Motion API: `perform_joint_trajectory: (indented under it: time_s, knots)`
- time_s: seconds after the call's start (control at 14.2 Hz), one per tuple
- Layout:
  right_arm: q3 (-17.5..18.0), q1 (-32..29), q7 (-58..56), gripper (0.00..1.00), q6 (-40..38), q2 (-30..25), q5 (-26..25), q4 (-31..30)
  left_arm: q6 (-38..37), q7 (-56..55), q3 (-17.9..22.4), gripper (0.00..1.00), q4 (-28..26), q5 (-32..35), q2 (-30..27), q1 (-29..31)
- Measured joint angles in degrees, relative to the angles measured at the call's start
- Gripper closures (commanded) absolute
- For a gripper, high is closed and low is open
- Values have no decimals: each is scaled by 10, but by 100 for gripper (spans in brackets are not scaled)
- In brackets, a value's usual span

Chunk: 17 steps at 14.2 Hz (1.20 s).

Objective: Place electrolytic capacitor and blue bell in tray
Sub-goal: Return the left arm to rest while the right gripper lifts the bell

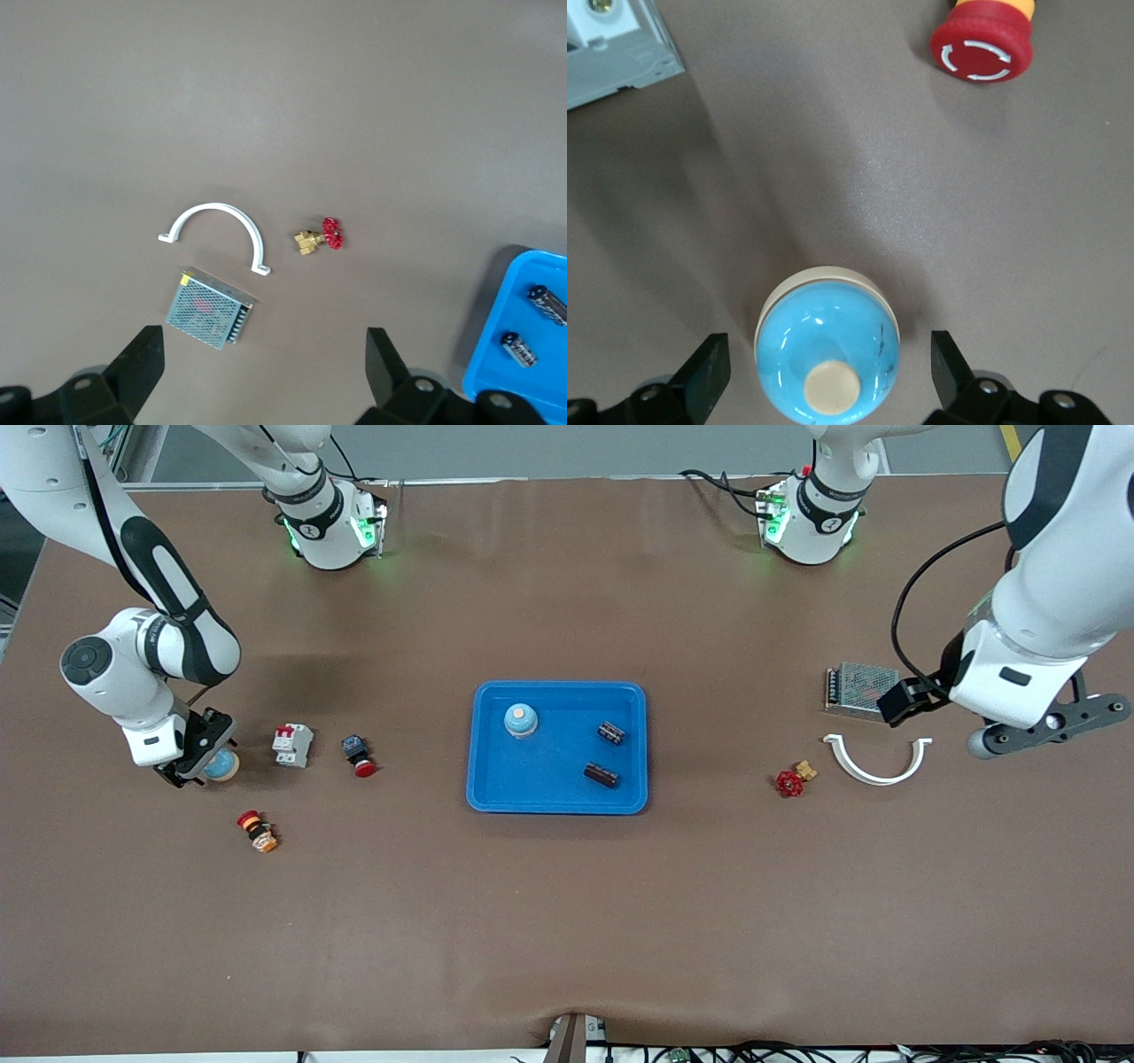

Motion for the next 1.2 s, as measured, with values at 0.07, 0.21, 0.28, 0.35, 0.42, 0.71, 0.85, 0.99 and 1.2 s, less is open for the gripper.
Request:
perform_joint_trajectory:
  time_s: [0.07,0.21,0.28,0.35,0.42,0.71,0.85,0.99,1.2]
  knots:
    - [0,0,0,0,0,1,0,0,-1,19,2,0,0,0,-5,3]
    - [1,0,0,0,1,2,0,0,-11,48,16,0,0,0,-18,4]
    - [2,0,0,0,1,2,0,0,-19,68,26,0,-1,0,-26,3]
    - [2,0,0,0,1,2,0,0,-27,91,40,0,-2,0,-34,-3]
    - [3,0,0,5,1,2,0,0,-32,114,59,0,-5,0,-42,-15]
    - [3,0,0,42,1,2,0,0,-38,155,121,0,-39,-11,-80,-59]
    - [3,-1,1,52,3,1,0,1,-38,165,132,0,-60,-28,-97,-61]
    - [3,-1,1,65,3,2,0,1,-37,169,138,0,-76,-34,-111,-60]
    - [7,-2,2,65,3,2,3,2,-35,177,139,0,-83,-35,-119,-60]
